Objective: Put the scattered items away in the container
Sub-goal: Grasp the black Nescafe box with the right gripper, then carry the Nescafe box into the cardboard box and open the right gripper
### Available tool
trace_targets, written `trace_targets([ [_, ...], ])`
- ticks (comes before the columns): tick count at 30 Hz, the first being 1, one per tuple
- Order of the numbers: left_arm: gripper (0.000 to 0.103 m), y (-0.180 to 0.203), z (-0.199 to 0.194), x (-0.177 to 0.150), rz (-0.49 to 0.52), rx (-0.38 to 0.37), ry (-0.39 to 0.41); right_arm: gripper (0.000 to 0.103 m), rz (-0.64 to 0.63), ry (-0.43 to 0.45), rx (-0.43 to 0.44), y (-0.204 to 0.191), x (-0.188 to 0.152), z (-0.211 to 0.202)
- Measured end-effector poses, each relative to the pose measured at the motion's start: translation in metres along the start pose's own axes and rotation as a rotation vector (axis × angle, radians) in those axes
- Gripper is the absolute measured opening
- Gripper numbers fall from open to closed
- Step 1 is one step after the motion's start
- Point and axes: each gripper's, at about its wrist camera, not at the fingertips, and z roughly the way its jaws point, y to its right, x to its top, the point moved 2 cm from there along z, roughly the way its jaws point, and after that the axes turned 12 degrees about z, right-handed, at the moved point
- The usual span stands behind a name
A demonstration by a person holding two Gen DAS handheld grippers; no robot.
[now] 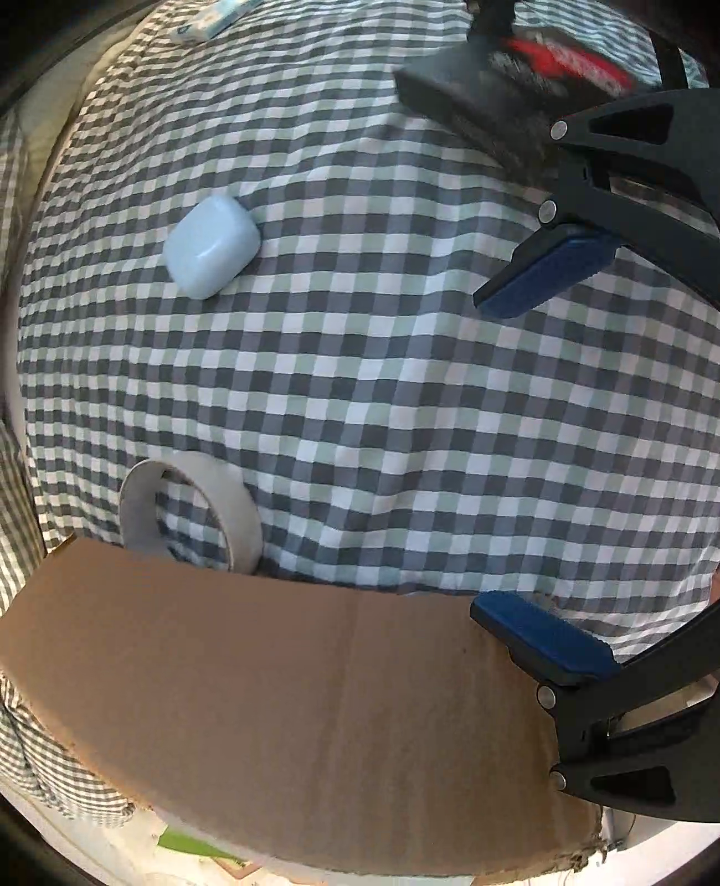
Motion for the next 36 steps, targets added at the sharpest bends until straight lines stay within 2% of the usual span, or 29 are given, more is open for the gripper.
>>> trace_targets([
  [5, 0.101, -0.001, -0.027, 0.014, 0.008, -0.017, 0.054, 0.078, 0.158, 0.085, 0.019, 0.029, 0.019, -0.057],
  [8, 0.101, -0.004, -0.062, 0.025, 0.007, -0.057, 0.123, 0.078, 0.220, 0.145, 0.024, 0.045, 0.029, -0.095],
  [9, 0.101, -0.008, -0.077, 0.030, 0.011, -0.045, 0.150, 0.078, 0.236, 0.166, 0.029, 0.046, 0.035, -0.106],
  [12, 0.101, -0.023, -0.103, 0.047, 0.042, -0.001, 0.192, 0.078, 0.252, 0.233, 0.033, 0.035, 0.067, -0.136],
  [15, 0.101, -0.041, -0.112, 0.048, 0.034, -0.003, 0.218, 0.078, 0.231, 0.299, 0.030, 0.006, 0.099, -0.153],
  [18, 0.101, -0.056, -0.102, 0.033, 0.037, -0.020, 0.201, 0.078, 0.185, 0.380, 0.020, -0.032, 0.131, -0.168],
  [21, 0.101, -0.049, -0.091, 0.022, 0.082, -0.027, 0.211, 0.078, 0.146, 0.439, 0.021, -0.054, 0.154, -0.188],
  [26, 0.101, -0.005, -0.064, 0.000, 0.227, -0.031, 0.258, 0.078, 0.073, 0.506, 0.045, -0.103, 0.198, -0.203],
  [28, 0.101, 0.015, -0.052, 0.000, 0.309, 0.029, 0.267, 0.078, 0.056, 0.504, 0.072, -0.120, 0.211, -0.206],
  [30, 0.101, 0.027, -0.043, 0.007, 0.362, 0.119, 0.318, 0.078, 0.041, 0.491, 0.090, -0.138, 0.223, -0.203],
  [32, 0.101, 0.028, -0.031, 0.020, 0.394, 0.153, 0.340, 0.078, 0.031, 0.471, 0.104, -0.156, 0.231, -0.196],
  [34, 0.101, 0.019, -0.018, 0.038, 0.382, 0.142, 0.330, 0.078, 0.021, 0.444, 0.129, -0.167, 0.239, -0.188],
  [36, 0.101, 0.009, -0.006, 0.055, 0.356, 0.093, 0.318, 0.079, 0.014, 0.399, 0.159, -0.183, 0.246, -0.174],
])
